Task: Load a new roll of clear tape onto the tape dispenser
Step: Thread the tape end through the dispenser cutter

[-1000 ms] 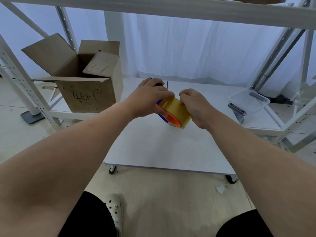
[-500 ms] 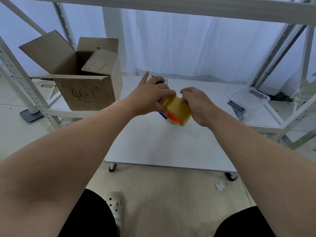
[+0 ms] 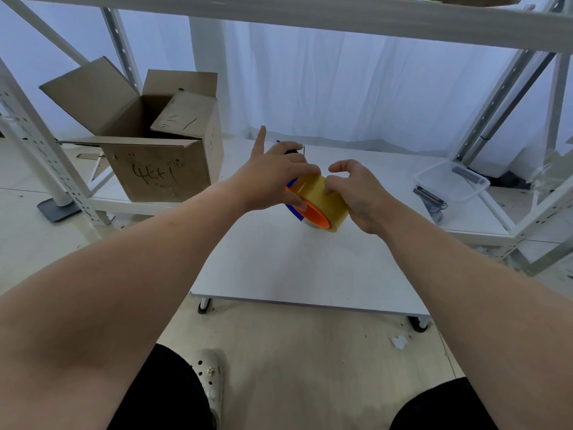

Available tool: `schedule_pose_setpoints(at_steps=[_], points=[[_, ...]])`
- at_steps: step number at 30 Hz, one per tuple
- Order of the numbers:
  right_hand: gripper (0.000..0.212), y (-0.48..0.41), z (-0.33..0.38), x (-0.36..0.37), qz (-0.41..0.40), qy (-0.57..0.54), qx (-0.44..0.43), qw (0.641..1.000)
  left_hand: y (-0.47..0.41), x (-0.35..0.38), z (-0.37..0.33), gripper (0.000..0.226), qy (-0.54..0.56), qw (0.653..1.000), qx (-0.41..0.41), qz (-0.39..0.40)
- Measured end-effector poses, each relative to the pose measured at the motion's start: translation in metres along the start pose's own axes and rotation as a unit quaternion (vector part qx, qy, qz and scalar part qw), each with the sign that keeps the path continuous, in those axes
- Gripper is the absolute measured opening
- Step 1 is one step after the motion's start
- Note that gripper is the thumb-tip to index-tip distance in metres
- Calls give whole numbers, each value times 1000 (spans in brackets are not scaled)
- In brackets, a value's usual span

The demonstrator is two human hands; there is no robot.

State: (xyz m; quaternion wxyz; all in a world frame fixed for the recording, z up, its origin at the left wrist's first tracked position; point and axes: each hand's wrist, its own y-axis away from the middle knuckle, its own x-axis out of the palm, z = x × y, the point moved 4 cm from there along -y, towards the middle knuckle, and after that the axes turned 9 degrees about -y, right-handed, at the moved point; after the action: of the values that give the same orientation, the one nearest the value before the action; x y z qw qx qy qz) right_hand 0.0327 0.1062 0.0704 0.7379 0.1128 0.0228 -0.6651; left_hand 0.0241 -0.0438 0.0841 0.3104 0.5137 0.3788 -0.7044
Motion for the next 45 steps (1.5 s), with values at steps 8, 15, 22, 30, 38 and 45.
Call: schedule_pose_setpoints(at_steps=[8,15,22,30,38,45], points=[[39,0,0,2,-6,37,-16,999,2,-1,-2,58,-2,1000,-3,5],[45,-2,-4,0,-12,40,8,999,3,0,-20,55,-87,994,65,-29],[46,-3,-3,0,-14,55,3,998,1,0,-25,56,-11,998,46,-33],[41,0,-4,-1,-16,28,15,999,2,-2,-22,55,30,999,24,-7],[45,0,-4,4,-2,61,5,998,4,5,-16,56,55,998,9,5],[42,0,-3,5,-8,47,13,999,4,3,-13,56,63,998,9,2]])
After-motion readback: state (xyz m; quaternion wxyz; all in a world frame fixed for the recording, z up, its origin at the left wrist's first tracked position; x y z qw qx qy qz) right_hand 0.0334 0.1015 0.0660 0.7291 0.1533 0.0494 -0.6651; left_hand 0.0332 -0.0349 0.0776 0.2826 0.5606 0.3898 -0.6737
